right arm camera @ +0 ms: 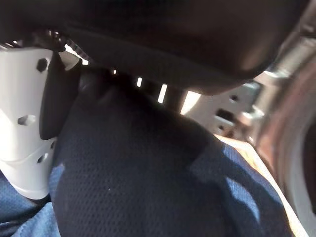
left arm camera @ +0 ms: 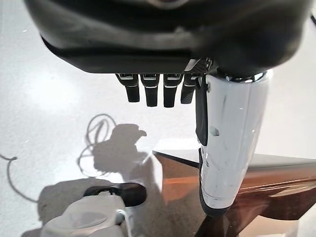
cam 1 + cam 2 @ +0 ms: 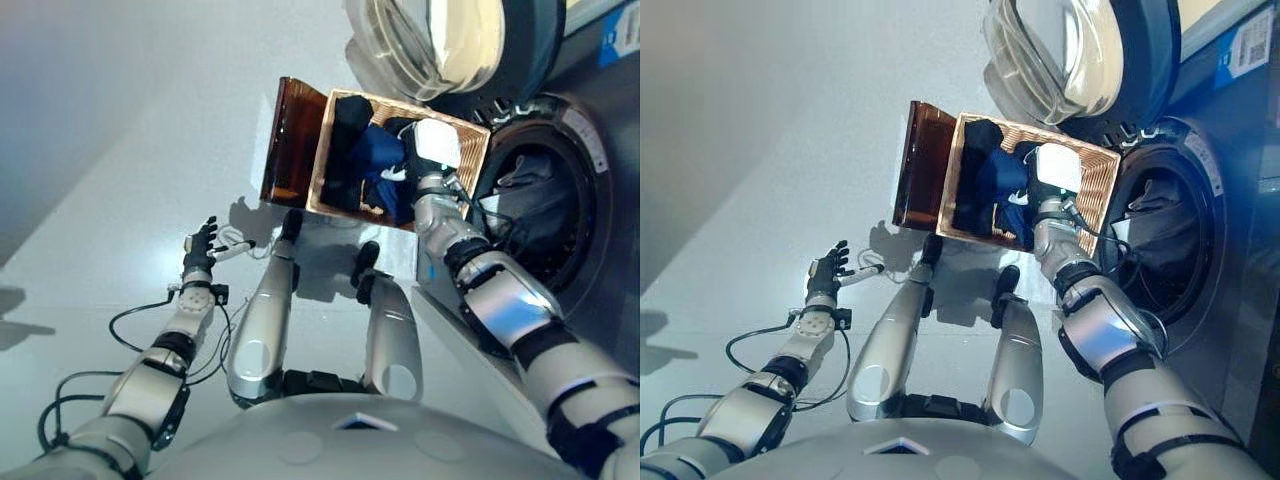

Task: Pick up the clothes and place them into the washing machine

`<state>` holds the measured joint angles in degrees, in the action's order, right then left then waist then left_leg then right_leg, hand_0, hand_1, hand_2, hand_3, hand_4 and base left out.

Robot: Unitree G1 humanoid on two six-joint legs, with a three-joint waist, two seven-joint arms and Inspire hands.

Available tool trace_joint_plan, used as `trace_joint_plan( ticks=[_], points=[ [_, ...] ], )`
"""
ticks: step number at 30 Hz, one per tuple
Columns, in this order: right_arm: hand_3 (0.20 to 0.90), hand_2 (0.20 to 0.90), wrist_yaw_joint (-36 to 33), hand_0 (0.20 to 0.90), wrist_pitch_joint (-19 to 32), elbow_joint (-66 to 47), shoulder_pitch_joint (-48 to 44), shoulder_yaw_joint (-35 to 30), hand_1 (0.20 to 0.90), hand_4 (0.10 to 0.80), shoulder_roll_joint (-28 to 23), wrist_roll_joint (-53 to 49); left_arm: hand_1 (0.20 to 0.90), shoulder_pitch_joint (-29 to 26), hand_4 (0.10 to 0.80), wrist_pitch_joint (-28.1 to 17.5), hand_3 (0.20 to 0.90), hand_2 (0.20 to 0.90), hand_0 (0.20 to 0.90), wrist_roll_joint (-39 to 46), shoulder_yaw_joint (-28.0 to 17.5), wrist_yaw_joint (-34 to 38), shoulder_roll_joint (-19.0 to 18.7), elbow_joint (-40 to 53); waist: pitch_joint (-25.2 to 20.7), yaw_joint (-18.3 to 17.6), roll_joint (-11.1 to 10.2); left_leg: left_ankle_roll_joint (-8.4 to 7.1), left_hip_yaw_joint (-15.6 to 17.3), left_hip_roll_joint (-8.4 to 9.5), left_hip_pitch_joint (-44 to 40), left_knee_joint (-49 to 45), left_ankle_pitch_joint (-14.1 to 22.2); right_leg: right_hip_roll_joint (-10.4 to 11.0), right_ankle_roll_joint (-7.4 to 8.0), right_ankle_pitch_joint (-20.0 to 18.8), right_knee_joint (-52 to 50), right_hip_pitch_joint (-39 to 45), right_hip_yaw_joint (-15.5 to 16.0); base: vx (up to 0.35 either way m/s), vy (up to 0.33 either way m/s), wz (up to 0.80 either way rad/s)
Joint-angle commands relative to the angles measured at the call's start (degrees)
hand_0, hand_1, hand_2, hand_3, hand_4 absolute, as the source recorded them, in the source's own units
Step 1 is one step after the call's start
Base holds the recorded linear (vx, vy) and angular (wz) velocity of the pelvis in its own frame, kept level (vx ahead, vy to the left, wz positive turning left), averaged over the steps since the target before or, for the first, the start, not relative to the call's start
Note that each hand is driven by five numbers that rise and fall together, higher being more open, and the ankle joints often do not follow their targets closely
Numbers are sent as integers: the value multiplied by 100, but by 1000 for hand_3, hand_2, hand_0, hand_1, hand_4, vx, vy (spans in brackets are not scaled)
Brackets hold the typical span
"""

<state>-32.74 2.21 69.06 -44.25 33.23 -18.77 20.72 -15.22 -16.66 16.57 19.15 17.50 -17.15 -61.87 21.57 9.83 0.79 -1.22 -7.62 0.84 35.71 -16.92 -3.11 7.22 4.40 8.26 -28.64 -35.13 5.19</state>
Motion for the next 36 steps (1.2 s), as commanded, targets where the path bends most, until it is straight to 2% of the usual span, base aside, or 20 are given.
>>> trace_joint_plan(
  ticks=[1,8,9,19,36],
  points=[
    [200,200,-388,200,356,-341,62,-164,200,300,-364,-442,900,143,800,-255,900,900,900,-22,-26,131,-65,-141,-336,-141,2,-31,236,211,64,-230,421,-104,-91,-815,1010,277,-102,-14,13,-4],
    [200,200,-350,200,621,-778,584,-767,200,300,-302,-1150,900,206,800,-248,900,900,900,-33,-119,147,-30,-232,-445,-272,27,-24,297,205,-71,-112,371,-114,-92,-845,1107,365,-181,2,6,-7],
    [200,200,-316,200,773,-938,804,-1039,200,300,-240,-1521,900,247,800,-242,900,900,900,-44,-160,144,-14,-238,-481,-323,30,-21,312,203,-143,-71,366,-113,-88,-854,1133,413,-211,6,7,-11],
    [200,200,75,200,1571,-1547,1636,-2083,200,300,205,-3430,900,346,800,-269,900,900,900,-69,-273,90,75,-262,-628,-474,101,-11,421,186,-357,73,341,-109,-78,-882,1255,540,-328,0,3,-8],
    [200,200,935,200,2293,-1436,1780,-2850,200,300,825,-6040,900,367,800,-284,900,900,900,-28,-235,5,225,-305,-796,-529,316,-7,535,188,-452,101,377,-82,-87,-883,1291,559,-475,-4,6,-4]
  ],
)
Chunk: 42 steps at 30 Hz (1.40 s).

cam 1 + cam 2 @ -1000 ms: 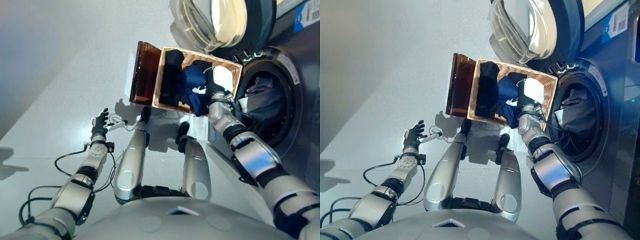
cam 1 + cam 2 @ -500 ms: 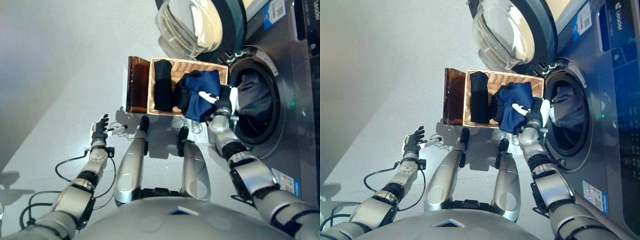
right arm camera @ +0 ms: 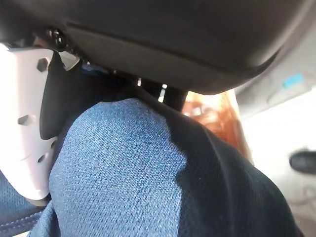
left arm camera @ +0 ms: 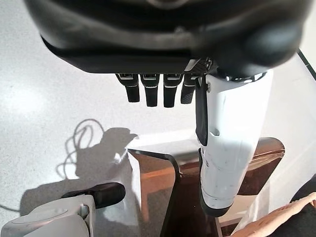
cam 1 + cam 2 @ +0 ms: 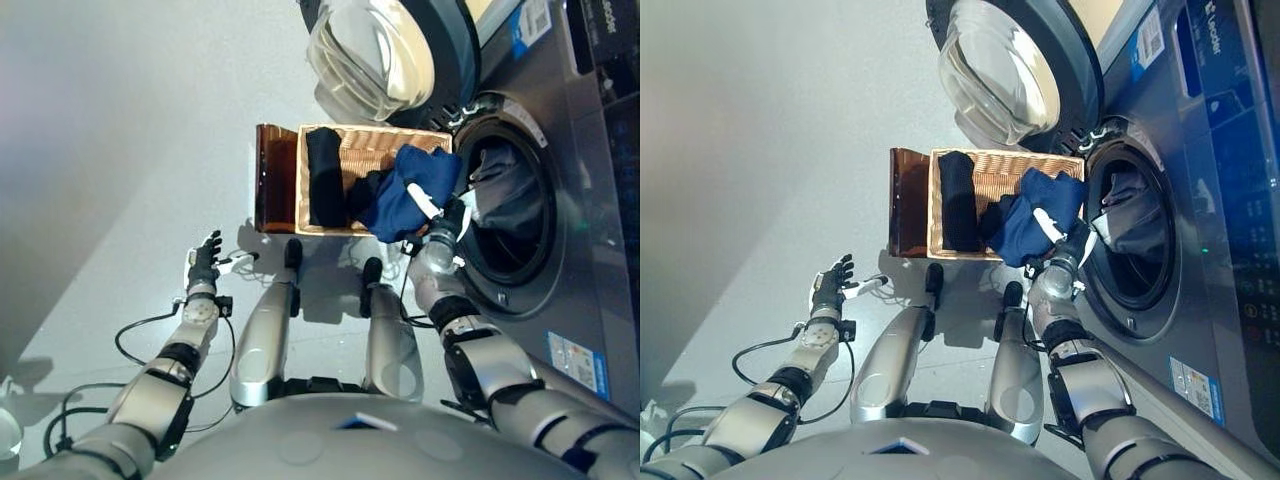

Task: Pick up the clothes and place them into the washing machine

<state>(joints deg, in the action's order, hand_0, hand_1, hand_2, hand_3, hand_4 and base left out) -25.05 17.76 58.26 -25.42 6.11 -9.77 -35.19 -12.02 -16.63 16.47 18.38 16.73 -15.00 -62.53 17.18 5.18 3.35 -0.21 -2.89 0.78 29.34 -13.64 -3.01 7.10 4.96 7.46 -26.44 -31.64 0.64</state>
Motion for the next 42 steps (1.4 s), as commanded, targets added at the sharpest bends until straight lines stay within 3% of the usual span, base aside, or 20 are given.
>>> trace_joint_plan(
  ticks=[1,9,42],
  points=[
    [200,200,221,200,751,-340,-112,-168,200,300,-64,-556,900,55,800,-284,900,900,900,-12,-157,70,15,-235,-365,-62,67,-108,61,193,181,-221,368,-69,-145,-800,1071,211,-23,0,0,0],
    [200,200,656,200,1048,-813,-145,-367,200,300,149,-1509,900,172,800,-277,900,900,900,99,-121,-35,29,-131,-441,-46,70,-106,92,194,66,-158,389,-56,-127,-781,1103,312,-52,0,0,0],
    [200,200,709,200,1000,-579,-57,-376,200,300,304,-1726,900,209,800,-231,900,900,900,104,-162,-106,88,-258,-502,-35,51,-75,115,238,-3,-151,407,6,-105,-853,1175,398,-110,1,2,-1]
  ],
)
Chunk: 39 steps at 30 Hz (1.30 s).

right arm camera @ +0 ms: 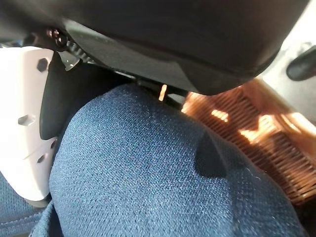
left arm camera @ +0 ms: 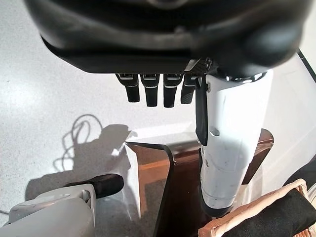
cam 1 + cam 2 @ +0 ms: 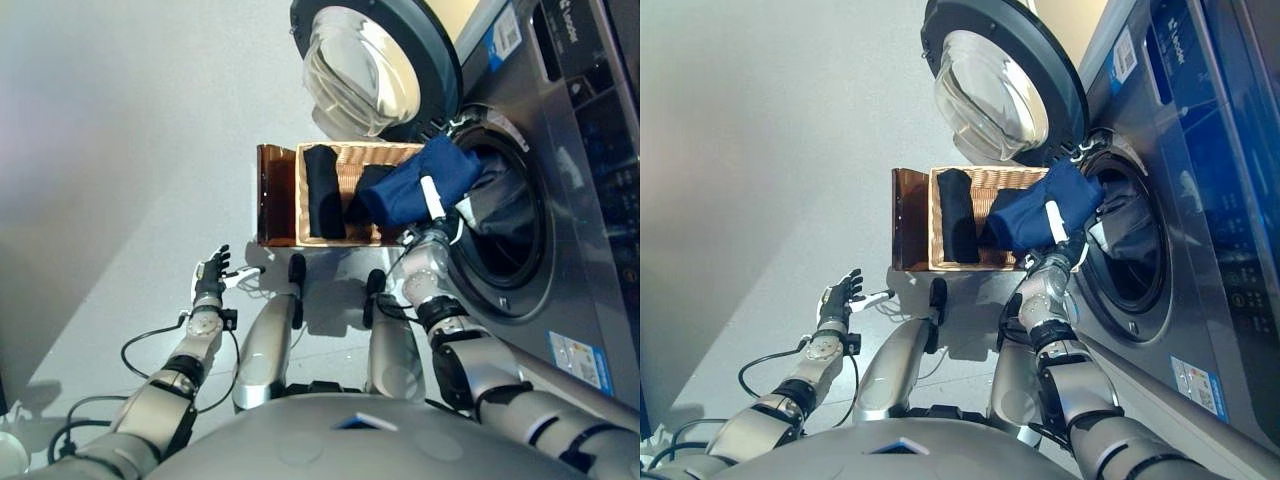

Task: Pick up the clothes and place them into the washing machine

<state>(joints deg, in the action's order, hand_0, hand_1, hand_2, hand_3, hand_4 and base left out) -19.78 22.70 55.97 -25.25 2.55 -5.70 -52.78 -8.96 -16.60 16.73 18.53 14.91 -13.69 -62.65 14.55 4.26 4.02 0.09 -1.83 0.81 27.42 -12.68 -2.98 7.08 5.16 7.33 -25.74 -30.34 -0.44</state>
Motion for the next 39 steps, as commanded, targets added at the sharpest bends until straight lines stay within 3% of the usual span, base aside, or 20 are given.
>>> trace_joint_plan(
  ticks=[1,24,25,26,27,39],
  points=[
    [200,200,176,200,501,-338,-80,-14,200,300,-102,33,900,-92,800,-236,900,900,900,81,-177,77,-46,-243,-235,63,-13,-105,16,235,207,-247,399,9,-127,-846,1110,258,-8,0,0,0],
    [200,200,-128,200,53,622,-610,184,200,300,-435,752,900,-122,800,-186,900,900,900,-38,-226,124,-99,-342,-238,181,-57,-115,-18,225,265,-268,413,0,-152,-818,1083,223,37,0,0,0],
    [439,439,-85,439,14,674,-625,212,439,471,-453,755,900,-126,800,-186,900,900,900,-43,-221,116,-98,-353,-239,187,-59,-114,-20,224,246,-263,423,-4,-151,-810,1078,231,41,0,0,0],
    [546,546,-84,546,8,700,-634,213,546,547,-459,760,900,-114,800,-182,900,900,900,-49,-221,111,-94,-349,-240,189,-58,-113,-19,224,244,-262,423,-2,-150,-811,1080,236,41,0,0,0],
    [900,900,-77,900,14,704,-643,217,900,800,-464,752,900,-108,800,-183,900,900,900,-50,-221,107,-97,-346,-242,193,-54,-113,-22,224,249,-264,424,-2,-150,-813,1085,238,41,0,0,0],
    [900,900,-41,900,29,681,-577,197,900,800,-440,740,900,-85,800,-182,900,900,900,-43,-234,93,-81,-374,-294,194,-47,-106,-17,211,254,-263,445,-20,-152,-794,1060,196,21,0,0,0]
  ],
)
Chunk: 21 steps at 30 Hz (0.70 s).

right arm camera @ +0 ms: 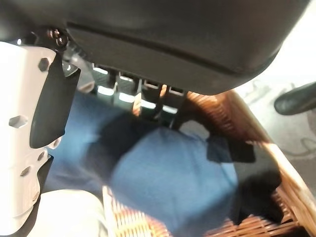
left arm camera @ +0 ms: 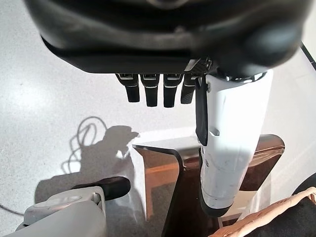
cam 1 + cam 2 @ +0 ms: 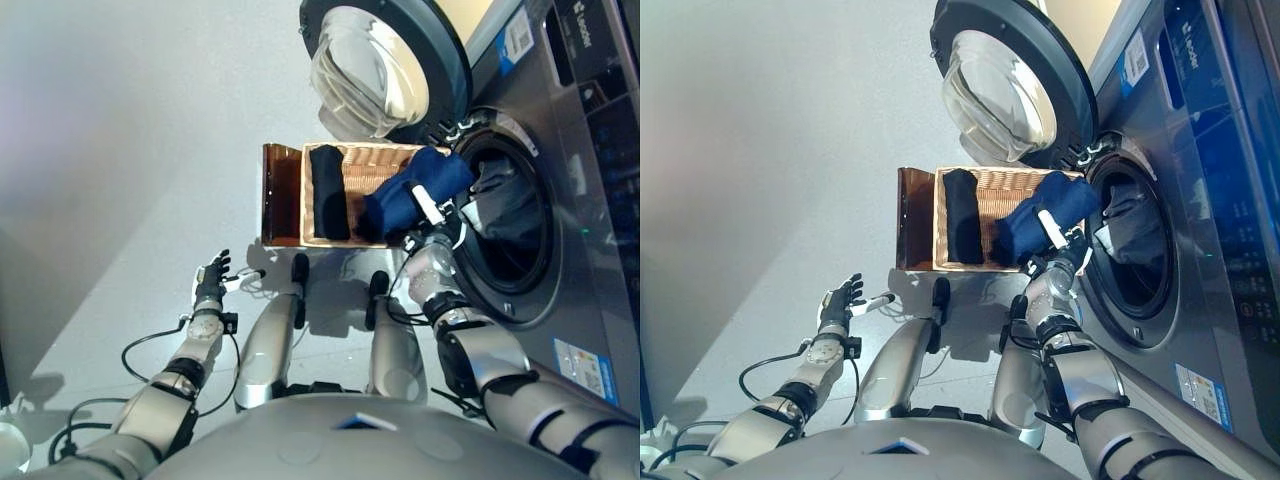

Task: Pick up the clothes and place them into the washing machine

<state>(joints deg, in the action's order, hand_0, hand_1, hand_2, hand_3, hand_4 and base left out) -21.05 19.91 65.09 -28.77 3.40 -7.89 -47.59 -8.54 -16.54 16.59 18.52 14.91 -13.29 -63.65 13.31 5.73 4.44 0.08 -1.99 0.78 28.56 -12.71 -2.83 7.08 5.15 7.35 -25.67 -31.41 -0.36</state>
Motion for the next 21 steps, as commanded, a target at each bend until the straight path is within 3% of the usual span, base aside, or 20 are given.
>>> trace_joint_plan(
  ticks=[1,2,3,4,16,17,18,21],
  points=[
    [900,900,77,900,309,-202,-232,96,900,800,-235,230,900,-122,800,-190,900,900,900,-39,-242,97,-121,-274,-176,43,-82,-105,-1,212,133,-249,432,-23,-150,-792,1058,302,6,0,0,0],
    [851,851,82,851,303,-200,-229,99,851,765,-232,245,900,-112,800,-192,900,900,900,-41,-243,98,-119,-274,-178,42,-81,-105,4,210,131,-247,435,-23,-149,-792,1058,303,2,0,0,0],
    [851,851,82,851,303,-201,-228,99,851,765,-232,245,900,-112,800,-192,900,900,900,-41,-243,98,-119,-274,-178,42,-81,-105,4,210,130,-247,435,-23,-149,-792,1058,303,2,0,0,0],
    [200,200,16,200,297,-177,-222,104,200,300,-245,334,900,-110,800,-188,900,900,900,-56,-251,106,-122,-273,-185,42,-74,-105,2,210,137,-248,433,-23,-151,-786,1050,299,7,0,0,0],
    [200,200,-11,200,276,-156,-220,114,200,300,-202,291,900,-155,800,-178,900,900,900,-54,-250,142,-134,-304,-196,24,-75,-106,12,192,173,-252,419,-35,-162,-799,1047,257,-6,0,0,0],
    [345,345,6,345,228,-68,-244,135,345,404,-219,293,900,-184,800,-167,900,900,900,-69,-262,151,-136,-324,-208,34,-82,-109,18,187,184,-258,418,-37,-163,-800,1042,253,-5,0,0,0],
    [900,900,22,900,219,-40,-270,136,900,800,-228,277,900,-213,800,-155,900,900,900,-73,-277,149,-144,-351,-211,39,-86,-112,17,187,187,-261,420,-39,-165,-802,1043,247,-1,0,0,0],
    [900,900,7,900,211,-15,-331,137,900,800,-256,282,900,-217,800,-155,900,900,900,-69,-288,157,-148,-354,-209,49,-83,-115,10,186,197,-259,417,-35,-166,-808,1050,240,2,0,0,0]
  ],
)
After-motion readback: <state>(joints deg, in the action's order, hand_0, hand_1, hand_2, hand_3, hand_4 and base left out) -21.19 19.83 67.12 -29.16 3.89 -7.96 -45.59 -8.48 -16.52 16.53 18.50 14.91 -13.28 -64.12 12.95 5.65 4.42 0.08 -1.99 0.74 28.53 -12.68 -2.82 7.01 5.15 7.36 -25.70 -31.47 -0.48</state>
